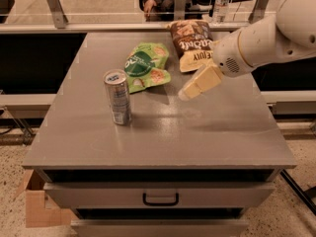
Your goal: Pick green rice chip bag
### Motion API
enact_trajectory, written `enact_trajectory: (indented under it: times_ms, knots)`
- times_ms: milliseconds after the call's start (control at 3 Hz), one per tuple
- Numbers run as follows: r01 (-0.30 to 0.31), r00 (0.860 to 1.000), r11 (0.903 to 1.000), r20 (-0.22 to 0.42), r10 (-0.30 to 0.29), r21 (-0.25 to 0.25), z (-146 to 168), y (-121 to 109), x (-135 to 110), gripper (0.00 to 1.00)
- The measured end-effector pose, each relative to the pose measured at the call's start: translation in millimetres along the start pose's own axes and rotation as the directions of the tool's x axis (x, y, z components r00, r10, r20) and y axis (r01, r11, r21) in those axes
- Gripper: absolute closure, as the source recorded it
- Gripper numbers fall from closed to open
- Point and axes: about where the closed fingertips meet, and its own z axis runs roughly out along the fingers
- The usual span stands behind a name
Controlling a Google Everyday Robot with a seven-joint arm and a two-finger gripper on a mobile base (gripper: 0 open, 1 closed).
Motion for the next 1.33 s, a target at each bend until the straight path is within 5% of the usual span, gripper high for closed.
enact_trajectory:
  times_ms: [333,1333]
  knots:
    - [0.000,1.000,1.0000,-0.024,-0.001,-0.006,12.4,-7.2,1.2,0.00]
    - [0.027,0.999,0.9813,-0.015,-0.030,-0.191,104.4,0.4,1.1,0.00]
